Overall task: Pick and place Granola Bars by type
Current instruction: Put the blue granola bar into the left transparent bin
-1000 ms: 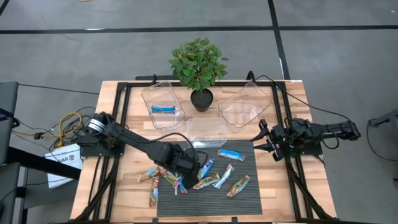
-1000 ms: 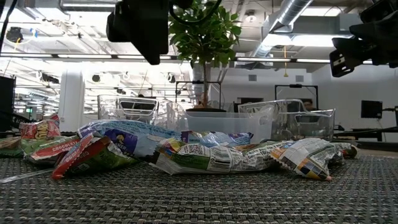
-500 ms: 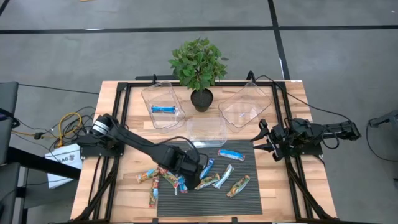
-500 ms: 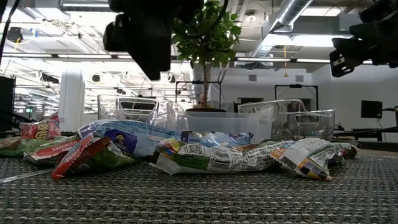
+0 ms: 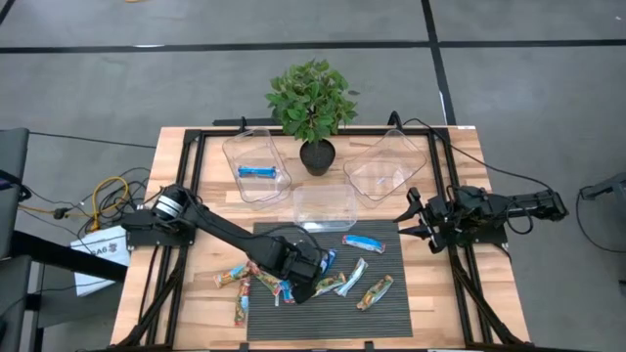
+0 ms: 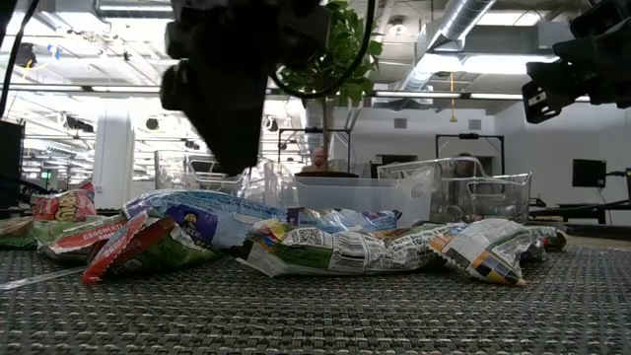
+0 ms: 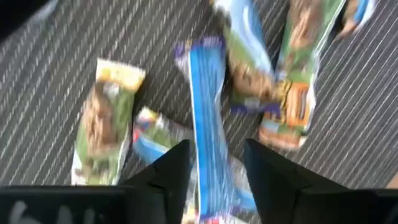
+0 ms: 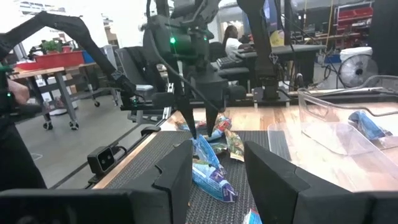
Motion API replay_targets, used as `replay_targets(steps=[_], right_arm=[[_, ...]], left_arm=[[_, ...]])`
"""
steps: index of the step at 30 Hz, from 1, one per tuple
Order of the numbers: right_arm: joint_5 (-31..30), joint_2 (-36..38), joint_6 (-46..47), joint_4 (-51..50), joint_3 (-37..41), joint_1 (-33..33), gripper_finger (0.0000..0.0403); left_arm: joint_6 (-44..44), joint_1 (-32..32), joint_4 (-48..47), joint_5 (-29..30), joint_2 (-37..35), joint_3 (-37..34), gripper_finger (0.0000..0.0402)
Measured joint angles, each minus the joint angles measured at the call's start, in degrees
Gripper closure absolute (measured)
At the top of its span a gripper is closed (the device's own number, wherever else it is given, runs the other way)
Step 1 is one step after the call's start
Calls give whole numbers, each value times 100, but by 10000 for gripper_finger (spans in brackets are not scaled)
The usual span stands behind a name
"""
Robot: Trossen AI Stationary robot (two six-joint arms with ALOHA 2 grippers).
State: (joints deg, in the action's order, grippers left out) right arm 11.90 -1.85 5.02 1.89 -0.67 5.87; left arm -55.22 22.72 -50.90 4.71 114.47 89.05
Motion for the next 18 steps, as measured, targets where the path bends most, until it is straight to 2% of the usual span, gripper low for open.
replay_targets(steps=[9,14,18], right_arm=[[7,-2,2,3,0,-2,264],[12,-2,2,7,0,0,265],[11,-2,2,9,0,-2,266]], left_arm=[[247,47,282,-294,296,0,175],[377,28,214,165,344,0,171],[459,-3,278,203,363,0,185]])
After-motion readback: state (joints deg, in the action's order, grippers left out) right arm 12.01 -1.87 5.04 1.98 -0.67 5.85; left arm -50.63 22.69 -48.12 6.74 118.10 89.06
